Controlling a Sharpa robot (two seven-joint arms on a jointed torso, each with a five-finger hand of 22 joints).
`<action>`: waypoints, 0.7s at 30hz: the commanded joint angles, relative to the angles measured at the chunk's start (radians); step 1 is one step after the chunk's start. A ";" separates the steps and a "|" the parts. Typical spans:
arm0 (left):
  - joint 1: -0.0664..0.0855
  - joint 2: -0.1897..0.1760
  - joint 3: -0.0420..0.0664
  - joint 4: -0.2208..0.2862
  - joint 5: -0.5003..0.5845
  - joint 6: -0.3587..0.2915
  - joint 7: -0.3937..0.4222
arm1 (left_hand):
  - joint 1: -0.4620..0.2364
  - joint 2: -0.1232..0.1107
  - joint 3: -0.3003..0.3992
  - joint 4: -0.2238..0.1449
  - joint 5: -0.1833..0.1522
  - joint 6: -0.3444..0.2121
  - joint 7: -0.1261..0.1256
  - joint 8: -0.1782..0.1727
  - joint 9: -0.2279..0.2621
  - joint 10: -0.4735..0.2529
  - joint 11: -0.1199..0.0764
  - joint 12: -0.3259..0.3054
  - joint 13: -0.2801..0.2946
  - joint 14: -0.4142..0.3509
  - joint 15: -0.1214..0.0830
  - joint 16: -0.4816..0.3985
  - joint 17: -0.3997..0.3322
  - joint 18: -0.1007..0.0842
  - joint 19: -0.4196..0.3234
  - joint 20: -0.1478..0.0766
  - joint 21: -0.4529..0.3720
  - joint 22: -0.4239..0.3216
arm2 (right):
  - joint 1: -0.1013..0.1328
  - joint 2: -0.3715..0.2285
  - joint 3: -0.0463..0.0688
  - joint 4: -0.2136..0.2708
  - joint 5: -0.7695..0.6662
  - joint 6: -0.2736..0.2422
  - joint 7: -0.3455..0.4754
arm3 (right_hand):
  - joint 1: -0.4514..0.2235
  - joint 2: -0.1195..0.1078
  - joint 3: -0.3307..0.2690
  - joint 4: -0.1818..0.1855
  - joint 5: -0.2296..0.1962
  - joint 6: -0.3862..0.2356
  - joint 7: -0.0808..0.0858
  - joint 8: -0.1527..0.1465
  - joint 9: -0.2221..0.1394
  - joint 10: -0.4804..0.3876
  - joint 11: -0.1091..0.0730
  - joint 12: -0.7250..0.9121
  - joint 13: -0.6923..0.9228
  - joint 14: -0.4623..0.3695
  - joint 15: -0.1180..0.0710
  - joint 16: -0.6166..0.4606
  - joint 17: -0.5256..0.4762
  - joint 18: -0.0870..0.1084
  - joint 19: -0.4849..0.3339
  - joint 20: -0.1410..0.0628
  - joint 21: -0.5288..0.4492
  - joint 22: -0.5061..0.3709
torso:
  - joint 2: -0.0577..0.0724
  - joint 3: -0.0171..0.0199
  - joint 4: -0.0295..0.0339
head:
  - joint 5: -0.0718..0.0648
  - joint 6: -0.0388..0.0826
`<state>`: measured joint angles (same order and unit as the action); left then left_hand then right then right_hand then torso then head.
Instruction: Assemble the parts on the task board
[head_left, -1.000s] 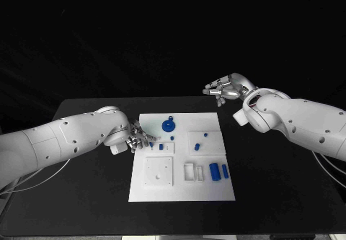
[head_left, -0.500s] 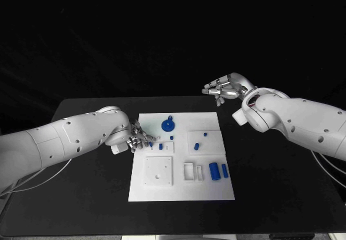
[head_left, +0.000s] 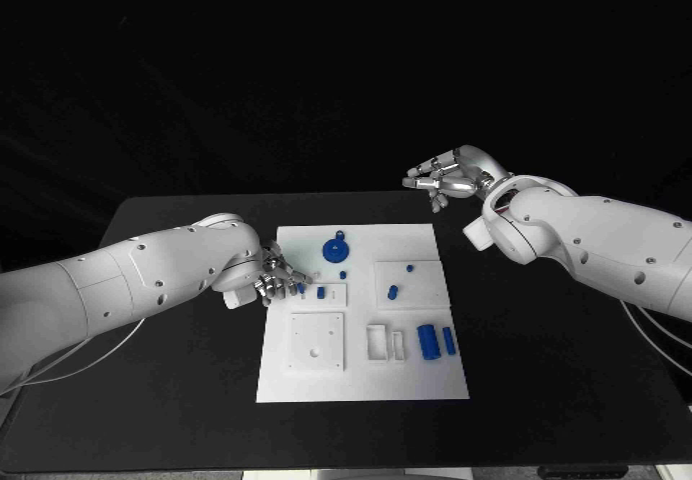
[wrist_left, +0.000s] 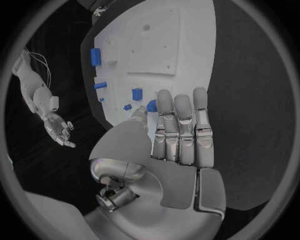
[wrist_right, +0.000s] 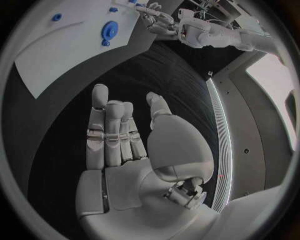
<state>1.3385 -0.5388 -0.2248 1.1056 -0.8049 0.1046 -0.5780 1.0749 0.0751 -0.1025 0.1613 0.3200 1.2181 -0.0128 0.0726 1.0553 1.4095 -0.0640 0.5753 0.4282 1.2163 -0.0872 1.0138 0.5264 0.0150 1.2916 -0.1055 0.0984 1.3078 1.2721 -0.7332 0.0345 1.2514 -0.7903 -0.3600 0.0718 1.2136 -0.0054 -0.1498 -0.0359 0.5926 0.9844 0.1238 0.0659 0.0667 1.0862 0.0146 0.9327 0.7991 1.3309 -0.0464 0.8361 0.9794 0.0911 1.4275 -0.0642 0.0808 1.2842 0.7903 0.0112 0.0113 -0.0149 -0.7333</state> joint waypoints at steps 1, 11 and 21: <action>-0.002 0.003 0.000 -0.002 -0.014 0.015 0.010 | 0.013 0.003 0.001 -0.011 -0.001 -0.004 0.000 -0.004 -0.003 -0.004 0.001 0.003 -0.001 -0.007 0.001 0.003 -0.002 -0.015 -0.007 0.003 -0.004 0.018 | -0.001 0.001 0.000 0.000 -0.002 0.014 0.007 | -0.008 0.001 0.002 0.002 0.001 -0.007 -0.002 -0.003 -0.001 -0.002 0.004 0.002 0.001 -0.004 0.001 0.004 -0.001 -0.002 0.000 0.001 -0.006 0.000 | 0.000 0.0005 -0.0009 | -0.001 0.000; -0.003 0.000 0.000 -0.004 -0.013 0.017 0.011 | 0.084 0.035 0.040 -0.069 0.023 -0.012 -0.001 -0.005 -0.012 -0.005 -0.001 0.002 -0.002 -0.007 0.000 0.004 -0.003 -0.015 -0.007 0.002 -0.005 0.018 | -0.002 0.001 0.000 -0.001 -0.002 0.016 0.006 | -0.008 0.001 0.002 0.002 0.000 -0.007 -0.002 -0.003 -0.001 -0.001 0.004 0.002 0.001 -0.003 0.001 0.004 -0.001 -0.001 0.001 0.001 -0.006 0.001 | 0.000 0.0006 0.0006 | -0.004 -0.003; -0.003 -0.002 0.000 0.000 -0.003 0.017 0.018 | 0.147 0.057 0.086 -0.130 0.041 -0.021 0.001 -0.005 -0.031 -0.007 0.000 0.000 -0.003 -0.008 0.000 0.003 -0.004 -0.015 -0.008 0.002 -0.005 0.019 | -0.003 0.003 0.000 -0.002 -0.002 0.018 0.005 | -0.008 0.001 0.002 0.002 0.000 -0.007 -0.002 -0.003 -0.001 -0.001 0.004 0.002 0.001 -0.003 0.001 0.004 -0.001 -0.001 0.001 0.001 -0.006 0.001 | 0.000 0.0003 0.0005 | -0.004 -0.003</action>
<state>1.3360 -0.5408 -0.2242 1.1033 -0.8124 0.1094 -0.5735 1.2028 0.1240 -0.0196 0.0394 0.3574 1.2019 -0.0106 0.0688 1.0242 1.4096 -0.0639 0.5753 0.4261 1.2164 -0.0872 1.0138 0.5244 0.0150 1.2916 -0.1055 0.0984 1.3076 1.2700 -0.7314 0.0345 1.2495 -0.7902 -0.3577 0.0719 1.2136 -0.0054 -0.1498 -0.0359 0.5926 0.9846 0.1235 0.0659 0.0667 1.0862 0.0146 0.9327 0.7991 1.3310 -0.0464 0.8361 0.9795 0.0910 1.4275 -0.0642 0.0808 1.2842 0.7901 0.0121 0.0119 -0.0192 -0.7358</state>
